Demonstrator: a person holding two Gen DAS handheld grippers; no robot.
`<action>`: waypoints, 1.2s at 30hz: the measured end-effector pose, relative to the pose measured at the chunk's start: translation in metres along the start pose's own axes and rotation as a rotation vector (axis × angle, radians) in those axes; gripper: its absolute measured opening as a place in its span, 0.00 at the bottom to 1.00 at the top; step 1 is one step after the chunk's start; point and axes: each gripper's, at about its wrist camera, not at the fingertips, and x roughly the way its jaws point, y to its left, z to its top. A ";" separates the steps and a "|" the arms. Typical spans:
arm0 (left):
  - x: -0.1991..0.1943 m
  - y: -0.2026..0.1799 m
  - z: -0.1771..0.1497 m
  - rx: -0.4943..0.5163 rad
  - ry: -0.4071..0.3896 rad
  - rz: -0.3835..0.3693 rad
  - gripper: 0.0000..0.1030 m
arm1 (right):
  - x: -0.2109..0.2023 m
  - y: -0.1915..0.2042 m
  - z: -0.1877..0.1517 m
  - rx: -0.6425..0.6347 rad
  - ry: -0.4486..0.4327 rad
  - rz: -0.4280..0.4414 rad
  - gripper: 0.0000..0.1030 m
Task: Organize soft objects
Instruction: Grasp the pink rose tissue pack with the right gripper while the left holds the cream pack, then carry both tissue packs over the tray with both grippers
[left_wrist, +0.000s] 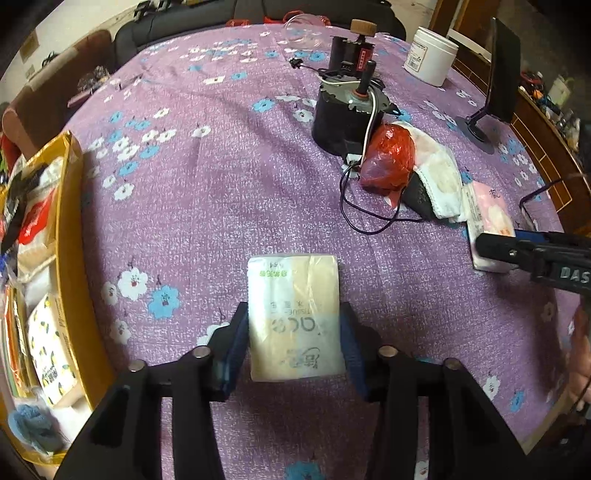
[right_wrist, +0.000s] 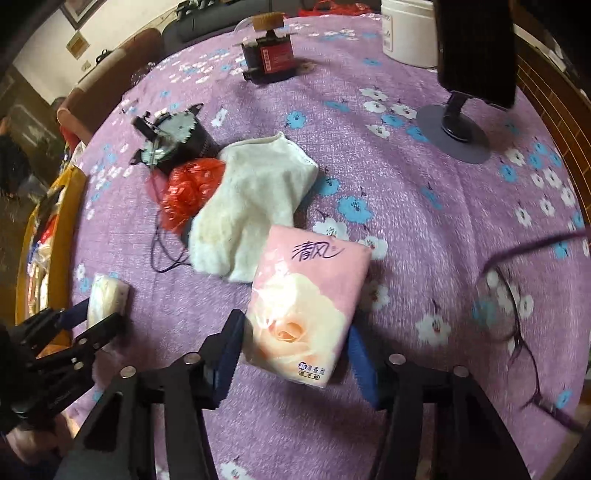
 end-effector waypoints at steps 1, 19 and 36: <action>-0.001 0.000 -0.001 0.003 -0.006 -0.004 0.43 | -0.006 0.002 -0.004 0.006 -0.008 0.013 0.56; -0.050 0.025 -0.012 -0.029 -0.142 0.015 0.43 | -0.027 0.070 -0.039 -0.113 -0.029 0.116 0.56; -0.082 0.078 -0.026 -0.109 -0.223 0.077 0.43 | -0.021 0.135 -0.032 -0.236 -0.007 0.145 0.56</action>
